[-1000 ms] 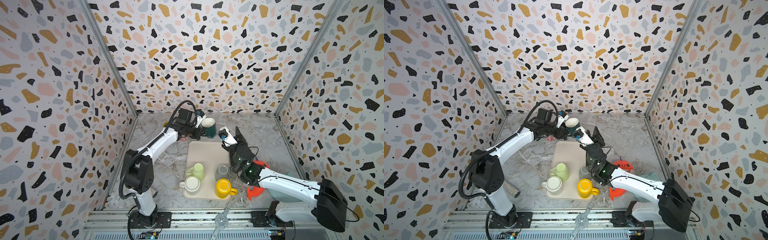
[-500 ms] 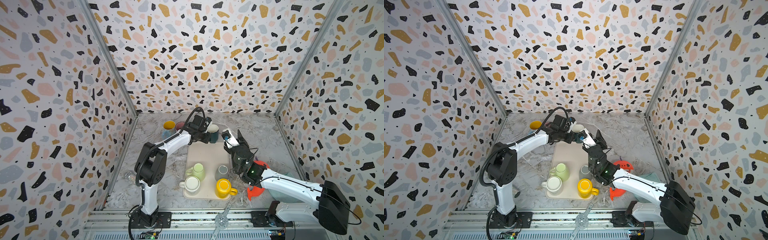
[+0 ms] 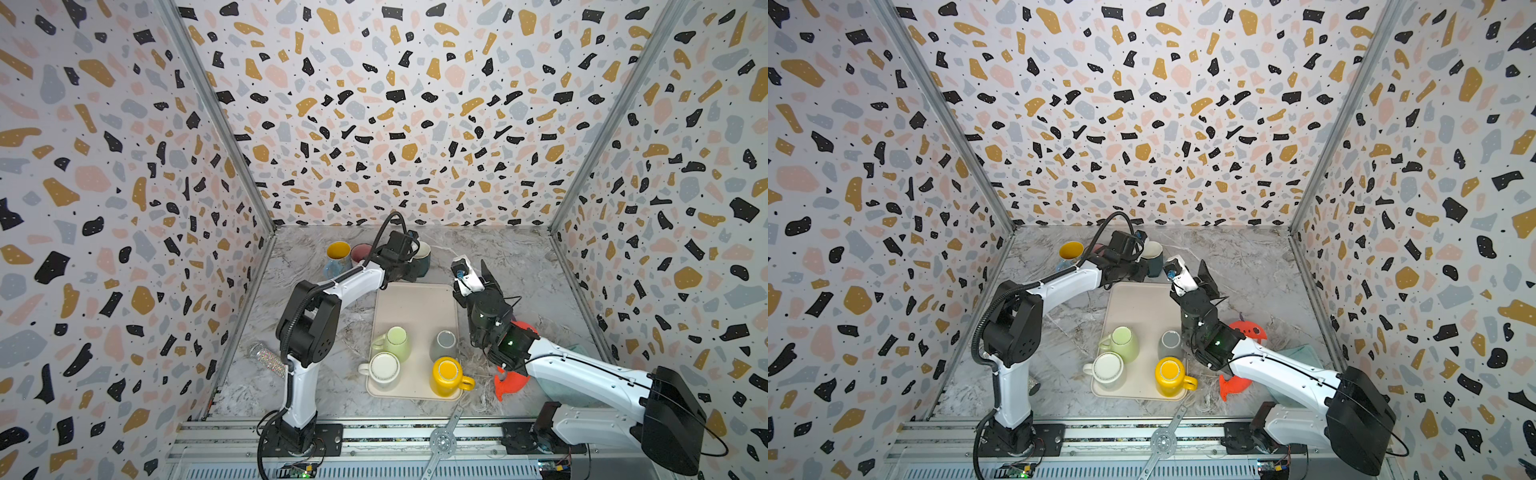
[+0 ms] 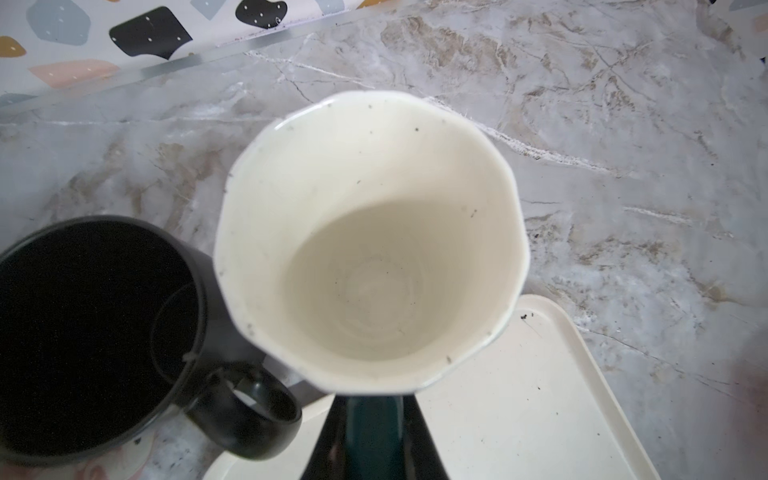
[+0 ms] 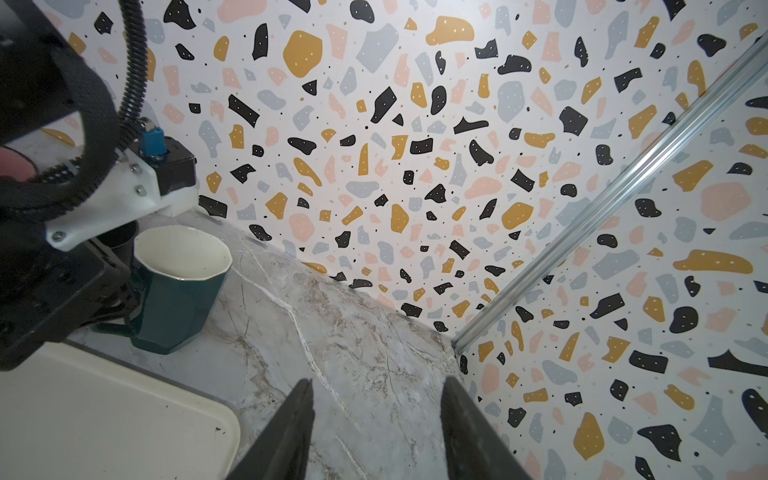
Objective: Turn the mug right side up
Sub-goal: 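Carry the dark green mug with the left gripper beside the black mug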
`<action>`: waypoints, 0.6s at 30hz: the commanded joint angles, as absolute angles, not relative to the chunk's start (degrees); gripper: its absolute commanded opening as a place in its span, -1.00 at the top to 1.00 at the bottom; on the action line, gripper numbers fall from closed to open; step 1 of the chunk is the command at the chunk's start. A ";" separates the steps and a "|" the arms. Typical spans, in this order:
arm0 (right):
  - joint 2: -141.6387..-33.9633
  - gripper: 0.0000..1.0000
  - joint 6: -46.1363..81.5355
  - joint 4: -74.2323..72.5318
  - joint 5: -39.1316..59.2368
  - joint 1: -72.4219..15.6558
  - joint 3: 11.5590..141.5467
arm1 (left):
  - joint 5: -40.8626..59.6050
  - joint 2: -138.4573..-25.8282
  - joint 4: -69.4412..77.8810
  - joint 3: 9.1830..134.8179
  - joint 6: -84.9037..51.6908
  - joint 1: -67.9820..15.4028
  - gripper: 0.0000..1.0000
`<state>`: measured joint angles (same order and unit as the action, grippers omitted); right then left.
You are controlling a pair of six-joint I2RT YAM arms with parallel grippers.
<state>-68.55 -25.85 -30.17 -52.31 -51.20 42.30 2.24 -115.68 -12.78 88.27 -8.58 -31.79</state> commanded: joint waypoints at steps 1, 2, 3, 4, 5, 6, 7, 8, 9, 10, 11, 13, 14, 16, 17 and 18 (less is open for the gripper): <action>-66.58 -0.03 -24.00 -29.31 -52.38 -50.78 42.10 | -0.19 -114.81 -4.47 91.56 -7.70 -31.99 1.00; -66.63 -0.03 -23.74 -29.15 -52.38 -50.67 42.01 | -0.71 -114.95 -4.30 91.66 -7.51 -31.99 1.00; -66.53 -0.03 -23.50 -29.03 -52.30 -50.62 41.97 | -1.30 -115.05 -4.18 91.68 -7.34 -31.99 1.00; -66.48 -0.03 -23.36 -28.92 -52.22 -50.54 41.93 | -2.00 -115.18 -3.91 91.67 -7.30 -31.99 1.00; -66.61 -0.03 -23.15 -28.69 -52.12 -50.38 41.97 | -2.55 -115.36 -3.79 91.76 -7.01 -31.99 1.00; -66.62 -0.03 -23.03 -28.67 -52.12 -50.31 41.99 | -3.12 -115.47 -3.83 91.84 -6.81 -31.99 1.00; -66.64 -0.03 -22.94 -28.57 -51.96 -50.23 42.03 | -3.45 -115.64 -3.78 91.98 -6.62 -31.99 1.00; -66.70 -0.03 -22.82 -28.48 -51.99 -50.19 42.15 | -3.80 -115.87 -3.99 92.17 -6.36 -31.99 1.00; -66.71 -0.03 -22.77 -28.43 -51.86 -50.19 42.10 | -4.23 -116.09 -4.13 92.40 -6.25 -31.99 1.00; -66.73 -0.03 -22.72 -28.36 -51.70 -50.10 42.19 | -4.31 -116.39 -4.28 92.61 -6.03 -31.99 1.00; -66.76 -0.03 -22.70 -28.30 -51.67 -50.10 42.19 | -4.28 -116.66 -4.47 92.92 -5.96 -31.99 1.00; -66.88 -0.03 -22.65 -28.16 -51.58 -50.01 42.39 | -4.39 -117.30 -4.81 93.33 -5.72 -31.99 1.00; -66.97 -0.03 -22.67 -28.13 -51.57 -49.99 42.40 | -4.47 -117.50 -4.91 93.50 -5.63 -31.99 1.00; -66.99 -0.03 -22.55 -27.98 -51.41 -50.01 42.45 | -4.72 -118.01 -4.84 93.60 -5.74 -31.99 1.00; -67.02 -0.03 -22.50 -27.94 -51.38 -49.92 42.46 | -4.91 -118.17 -4.85 93.60 -5.71 -31.99 1.00; -67.01 -0.03 -22.42 -27.91 -51.33 -49.92 42.53 | -5.05 -118.36 -4.92 93.73 -5.71 -31.99 1.00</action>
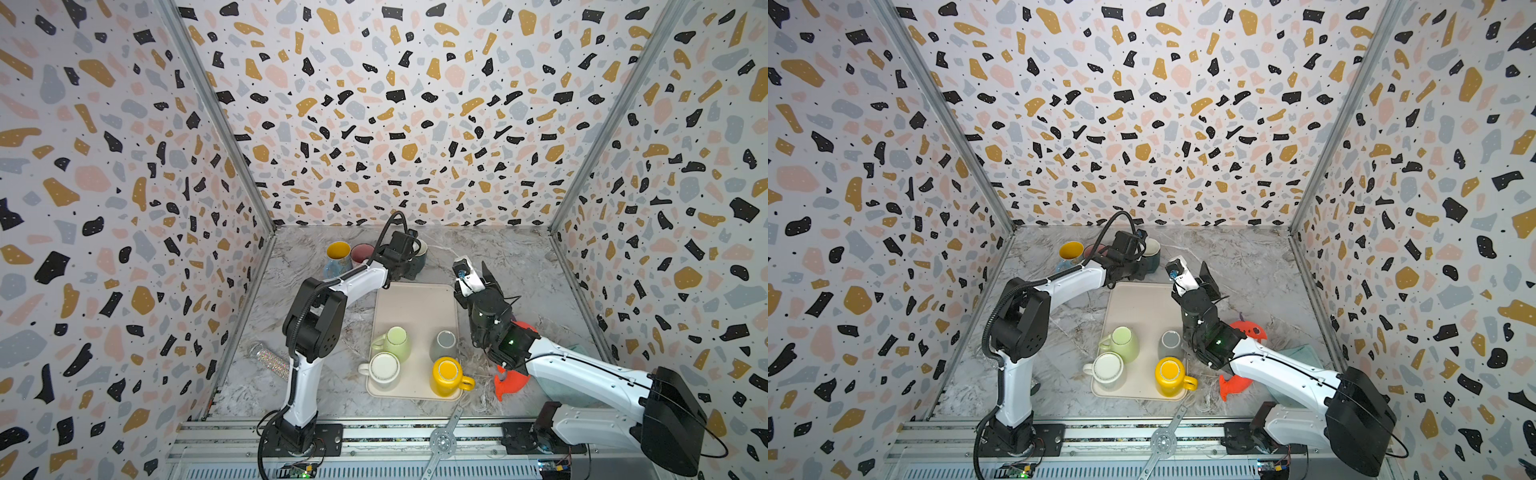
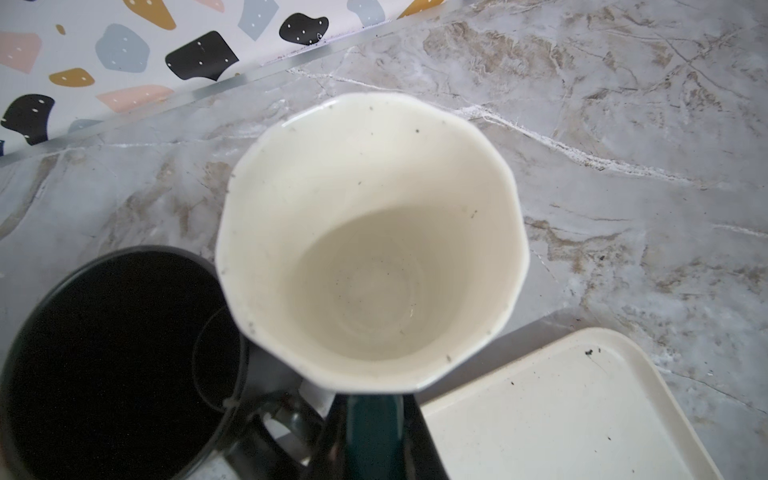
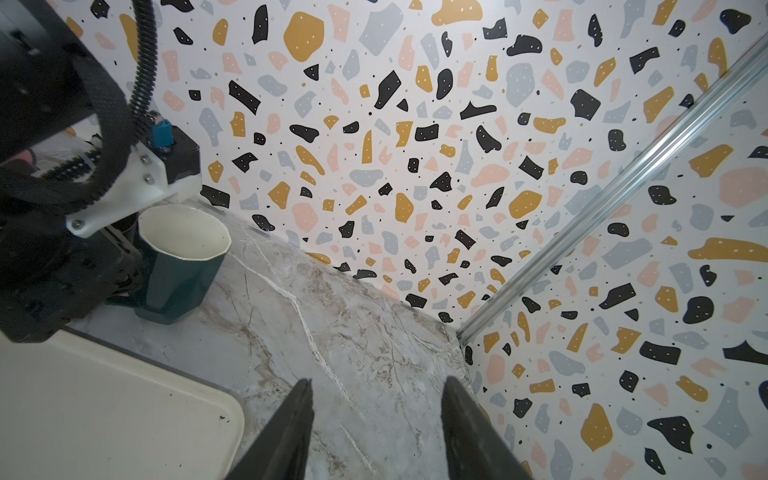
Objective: Turn the mug right side up
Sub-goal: 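Carry the dark green mug with the left gripper beside the black mug, then lower the dark green mug onto the table and open the left gripper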
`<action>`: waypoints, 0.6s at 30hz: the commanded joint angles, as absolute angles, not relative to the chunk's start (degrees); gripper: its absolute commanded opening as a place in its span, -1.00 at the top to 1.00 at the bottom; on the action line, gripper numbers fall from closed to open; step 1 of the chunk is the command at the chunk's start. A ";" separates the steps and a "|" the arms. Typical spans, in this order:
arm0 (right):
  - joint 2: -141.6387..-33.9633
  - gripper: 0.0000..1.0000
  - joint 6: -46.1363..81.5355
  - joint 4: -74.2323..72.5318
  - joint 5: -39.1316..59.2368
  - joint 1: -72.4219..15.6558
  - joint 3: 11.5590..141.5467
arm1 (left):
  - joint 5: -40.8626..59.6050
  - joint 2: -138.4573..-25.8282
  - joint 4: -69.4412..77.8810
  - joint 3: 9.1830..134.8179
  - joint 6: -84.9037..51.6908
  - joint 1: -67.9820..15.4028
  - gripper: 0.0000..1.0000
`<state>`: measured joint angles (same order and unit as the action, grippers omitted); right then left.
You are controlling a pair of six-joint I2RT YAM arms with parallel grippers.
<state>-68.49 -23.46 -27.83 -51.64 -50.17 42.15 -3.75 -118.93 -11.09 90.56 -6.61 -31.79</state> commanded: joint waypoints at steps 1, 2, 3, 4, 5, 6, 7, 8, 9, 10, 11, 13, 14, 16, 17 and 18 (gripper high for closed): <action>-67.05 -0.03 -22.34 -27.82 -51.33 -49.92 42.54 | -5.25 -118.58 -5.15 93.84 -5.65 -31.99 1.00; -67.06 -0.03 -22.39 -27.84 -51.33 -49.92 42.54 | -5.42 -118.68 -5.42 94.00 -5.72 -31.99 1.00; -67.06 -0.03 -22.27 -27.75 -51.32 -49.90 42.54 | -5.62 -118.82 -5.61 94.04 -5.71 -31.99 1.00; -67.11 -0.04 -22.28 -27.62 -51.32 -49.85 42.54 | -5.86 -118.87 -5.66 94.00 -5.69 -31.99 1.00; -67.10 -0.04 -22.13 -27.54 -51.22 -49.83 42.54 | -6.04 -118.96 -5.83 93.96 -5.67 -31.99 1.00; -67.11 -0.04 -22.04 -27.51 -51.24 -49.83 42.54 | -6.10 -119.04 -5.94 93.96 -5.63 -31.99 1.00; -67.23 -0.04 -21.83 -27.40 -51.24 -49.83 42.54 | -6.24 -119.16 -6.13 93.96 -5.67 -31.99 1.00; -67.27 -0.04 -21.68 -27.21 -51.19 -49.83 42.56 | -6.13 -119.24 -6.43 94.04 -5.63 -31.99 1.00; -67.28 -0.04 -21.57 -27.16 -51.24 -49.81 42.55 | -6.02 -119.26 -6.71 94.11 -5.75 -31.99 1.00; -67.37 -0.04 -21.39 -27.07 -51.22 -49.86 42.63 | -6.06 -119.34 -6.91 94.13 -5.74 -31.99 1.00; -67.32 -0.04 -21.30 -26.98 -51.24 -49.83 42.58 | -6.02 -119.38 -7.03 94.13 -5.88 -31.99 1.00; -67.25 -0.04 -21.02 -26.81 -51.24 -49.83 42.54 | -5.82 -119.43 -7.61 94.13 -5.97 -31.99 1.00; -67.20 -0.05 -20.91 -26.72 -51.27 -49.84 42.54 | -5.60 -119.51 -7.75 94.13 -6.08 -31.99 1.00; -67.11 -0.04 -20.66 -26.65 -51.33 -49.83 42.54 | -5.13 -119.53 -8.08 94.02 -6.31 -31.99 1.00; -67.04 -0.04 -20.58 -26.59 -51.33 -49.82 42.54 | -4.93 -119.54 -8.19 94.04 -6.46 -31.99 1.00; -67.06 -0.04 -20.53 -26.50 -51.33 -49.84 42.54 | -4.76 -119.56 -8.30 93.96 -6.59 -31.97 1.00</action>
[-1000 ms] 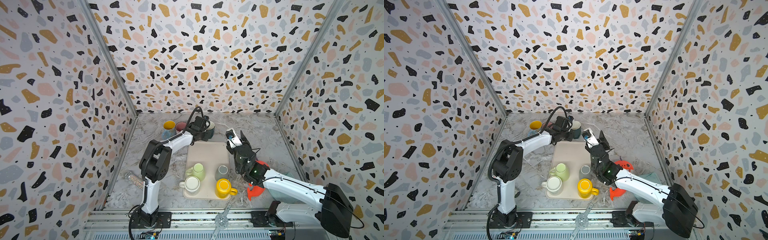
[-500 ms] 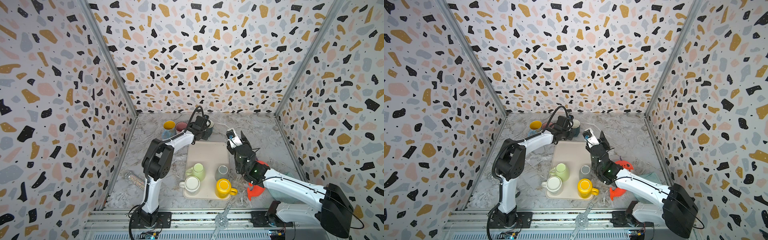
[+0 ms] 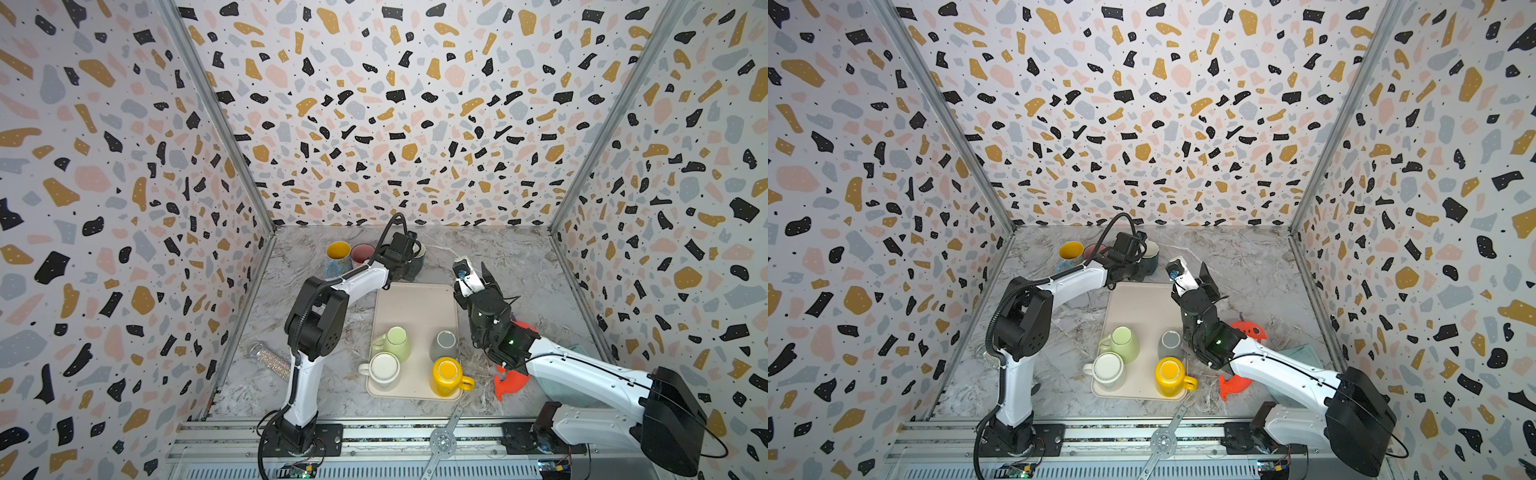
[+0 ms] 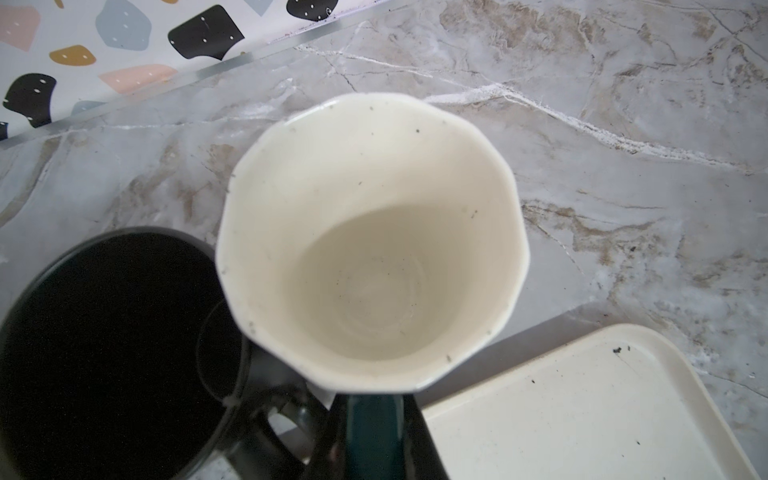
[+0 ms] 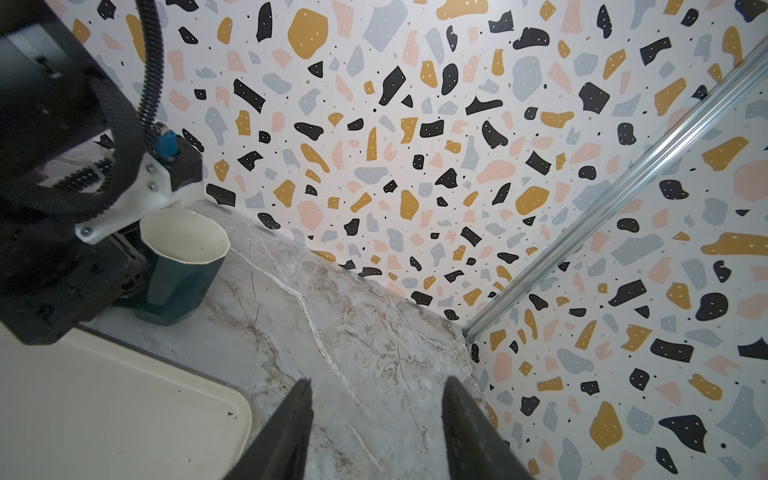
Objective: Turn the mug right side up
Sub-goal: 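Lower the dark green mug onto the table and open the left gripper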
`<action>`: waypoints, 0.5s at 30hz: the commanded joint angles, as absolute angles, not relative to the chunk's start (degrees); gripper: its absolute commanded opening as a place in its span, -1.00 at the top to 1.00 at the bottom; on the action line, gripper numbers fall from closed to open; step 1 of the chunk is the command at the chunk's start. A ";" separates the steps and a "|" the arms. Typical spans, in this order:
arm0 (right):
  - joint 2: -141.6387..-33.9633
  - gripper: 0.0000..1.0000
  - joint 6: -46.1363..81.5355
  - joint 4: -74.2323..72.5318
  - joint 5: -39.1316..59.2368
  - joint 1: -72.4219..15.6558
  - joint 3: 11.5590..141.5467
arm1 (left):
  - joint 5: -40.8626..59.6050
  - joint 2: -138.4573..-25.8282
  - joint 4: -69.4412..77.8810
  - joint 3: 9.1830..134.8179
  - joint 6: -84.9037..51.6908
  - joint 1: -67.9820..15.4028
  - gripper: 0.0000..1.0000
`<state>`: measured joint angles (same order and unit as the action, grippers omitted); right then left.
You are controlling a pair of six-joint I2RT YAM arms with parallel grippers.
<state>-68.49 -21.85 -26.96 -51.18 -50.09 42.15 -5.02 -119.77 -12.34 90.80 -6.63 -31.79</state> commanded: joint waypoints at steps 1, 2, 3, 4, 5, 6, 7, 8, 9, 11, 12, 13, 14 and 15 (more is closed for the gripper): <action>-66.98 -0.05 -20.40 -26.53 -51.32 -49.83 42.54 | -4.72 -119.59 -8.44 93.88 -6.66 -31.99 0.99; -66.97 -0.05 -20.35 -26.47 -51.32 -49.83 42.54 | -4.70 -119.60 -8.49 93.82 -6.68 -31.99 0.96; -66.97 -0.05 -20.30 -26.46 -51.33 -49.83 42.54 | -4.66 -119.62 -8.61 93.78 -6.73 -31.99 0.93; -66.97 -0.05 -20.22 -26.41 -51.33 -49.83 42.54 | -4.66 -119.62 -8.74 93.78 -6.78 -31.94 0.90; -66.99 -0.05 -20.05 -26.37 -51.33 -49.83 42.47 | -4.61 -119.58 -8.82 93.69 -6.81 -32.04 0.88; -66.83 -0.05 -19.96 -26.35 -51.33 -49.83 42.45 | -4.70 -119.53 -9.04 93.69 -6.81 -31.99 0.85; -66.93 -0.05 -19.84 -26.43 -51.33 -49.83 42.45 | -5.02 -119.49 -9.22 93.69 -6.93 -31.95 0.83; -66.83 -0.05 -19.73 -26.36 -51.26 -49.83 42.47 | -5.42 -119.40 -9.18 93.53 -7.09 -31.92 0.80; -66.87 -0.05 -19.69 -26.37 -51.41 -49.83 42.47 | -5.45 -119.25 -9.22 93.35 -7.11 -31.91 0.77; -66.85 -0.05 -19.46 -26.28 -51.27 -49.83 42.45 | -5.32 -118.96 -9.32 93.10 -7.34 -31.94 0.71; -66.87 -0.05 -19.36 -26.23 -51.40 -49.83 42.43 | -5.20 -118.82 -9.36 92.94 -7.38 -31.97 0.69; -66.88 -0.05 -19.30 -26.19 -51.37 -49.83 42.45 | -5.18 -118.66 -9.41 92.82 -7.39 -31.95 0.67; -66.88 -0.05 -19.20 -26.23 -51.39 -49.83 42.47 | -5.19 -118.55 -9.49 92.68 -7.49 -31.99 0.66; -66.86 -0.05 -19.13 -26.17 -51.34 -49.83 42.47 | -5.23 -118.41 -9.49 92.56 -7.49 -31.99 0.63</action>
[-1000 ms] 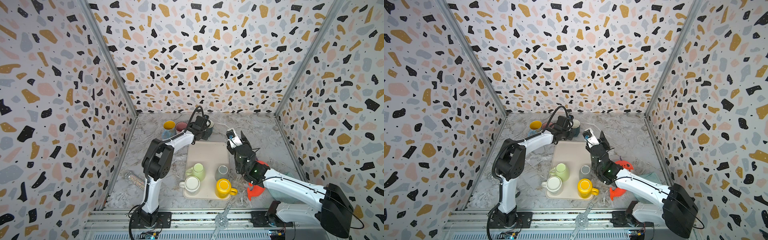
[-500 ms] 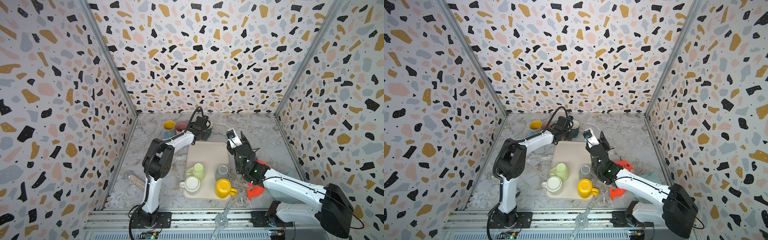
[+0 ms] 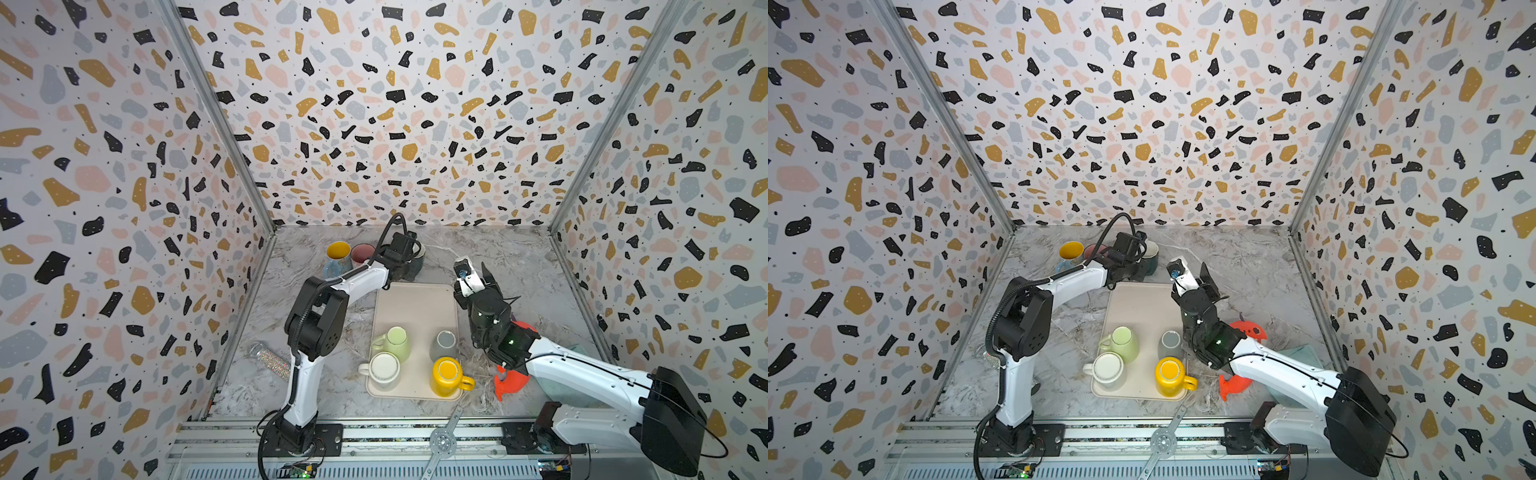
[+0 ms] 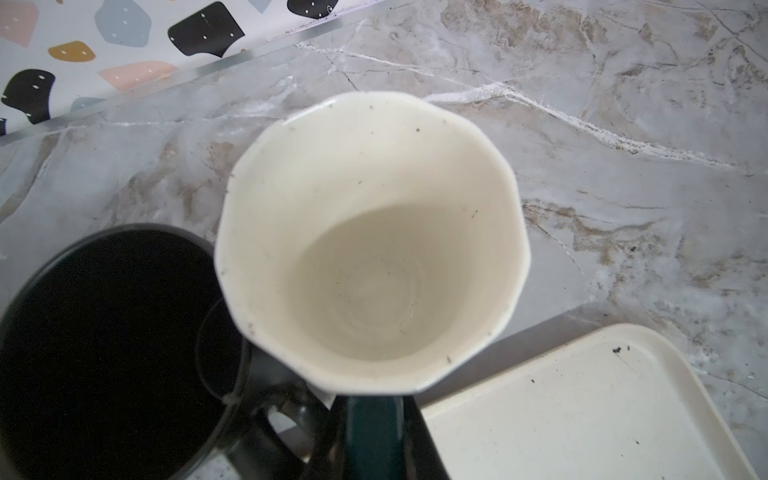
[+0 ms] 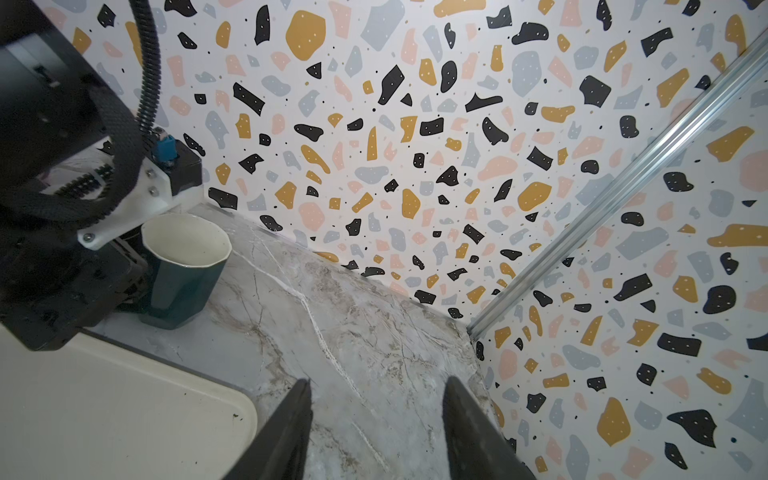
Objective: Turn the mug right side up
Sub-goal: 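Lower the dark green mug onto the table and open the left gripper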
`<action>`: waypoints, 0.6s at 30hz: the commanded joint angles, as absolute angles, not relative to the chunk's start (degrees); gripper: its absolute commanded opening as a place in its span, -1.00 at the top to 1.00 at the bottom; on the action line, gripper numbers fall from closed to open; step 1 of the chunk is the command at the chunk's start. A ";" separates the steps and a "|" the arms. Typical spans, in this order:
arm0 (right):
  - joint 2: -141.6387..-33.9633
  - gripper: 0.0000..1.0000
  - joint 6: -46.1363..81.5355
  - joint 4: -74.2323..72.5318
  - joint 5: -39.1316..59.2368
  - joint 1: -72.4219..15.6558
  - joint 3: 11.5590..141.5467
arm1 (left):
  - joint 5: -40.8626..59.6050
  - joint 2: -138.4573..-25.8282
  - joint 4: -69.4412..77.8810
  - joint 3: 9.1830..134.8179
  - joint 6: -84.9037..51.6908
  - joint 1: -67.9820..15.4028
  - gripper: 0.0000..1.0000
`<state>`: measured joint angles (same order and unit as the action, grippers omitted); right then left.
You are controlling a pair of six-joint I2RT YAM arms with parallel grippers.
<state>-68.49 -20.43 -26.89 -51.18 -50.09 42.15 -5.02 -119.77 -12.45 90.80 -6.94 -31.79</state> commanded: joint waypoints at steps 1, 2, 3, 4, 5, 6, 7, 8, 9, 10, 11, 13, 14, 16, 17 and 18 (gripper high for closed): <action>-66.83 -0.05 -19.15 -26.11 -51.33 -49.83 42.45 | -5.19 -118.29 -9.56 92.47 -7.53 -31.96 0.62; -66.80 -0.05 -19.01 -26.18 -51.28 -49.83 42.53 | -5.21 -118.12 -9.63 92.29 -7.62 -31.97 0.60; -66.97 -0.05 -19.01 -26.14 -51.28 -49.83 42.47 | -5.19 -117.97 -9.63 92.13 -7.64 -31.92 0.57; -66.97 -0.05 -18.98 -26.10 -51.33 -49.83 42.54 | -5.21 -117.82 -9.63 92.02 -7.65 -31.98 0.53; -67.02 -0.05 -18.90 -26.05 -51.24 -49.83 42.54 | -5.19 -117.65 -9.72 91.93 -7.65 -31.99 0.50; -67.05 -0.05 -18.82 -26.06 -51.27 -49.83 42.54 | -5.19 -117.47 -9.76 91.77 -7.73 -31.96 0.48; -67.04 -0.05 -18.74 -26.02 -51.24 -49.83 42.54 | -5.19 -117.23 -9.78 91.59 -7.73 -31.94 0.47; -67.06 -0.05 -18.55 -25.86 -51.16 -49.83 42.64 | -5.10 -117.08 -9.76 91.43 -7.89 -31.98 0.46; -67.06 -0.05 -18.47 -25.80 -51.04 -49.83 42.63 | -5.01 -116.83 -9.75 91.26 -7.96 -31.96 0.45; -67.06 -0.05 -18.37 -25.83 -51.10 -49.83 42.64 | -5.01 -116.53 -9.74 91.07 -8.00 -31.99 0.43; -67.06 -0.05 -18.29 -25.75 -51.06 -49.83 42.63 | -5.09 -116.30 -9.77 90.84 -8.02 -31.98 0.41; -67.06 -0.05 -18.15 -25.61 -50.98 -49.87 42.63 | -5.07 -115.72 -9.89 90.41 -8.09 -31.98 0.40; -67.06 -0.05 -18.03 -25.50 -50.98 -49.83 42.63 | -5.05 -115.31 -9.95 90.14 -8.09 -31.94 0.39; -67.05 -0.05 -17.69 -25.29 -50.92 -49.83 42.71 | -5.17 -114.33 -10.32 89.67 -8.29 -31.99 0.38; -66.98 -0.05 -17.55 -25.09 -50.89 -49.83 42.81 | -5.05 -113.58 -10.49 89.37 -8.40 -31.99 0.37; -66.86 -0.05 -17.32 -24.94 -50.79 -49.83 42.80 | -5.09 -112.66 -10.55 88.85 -8.61 -31.95 0.37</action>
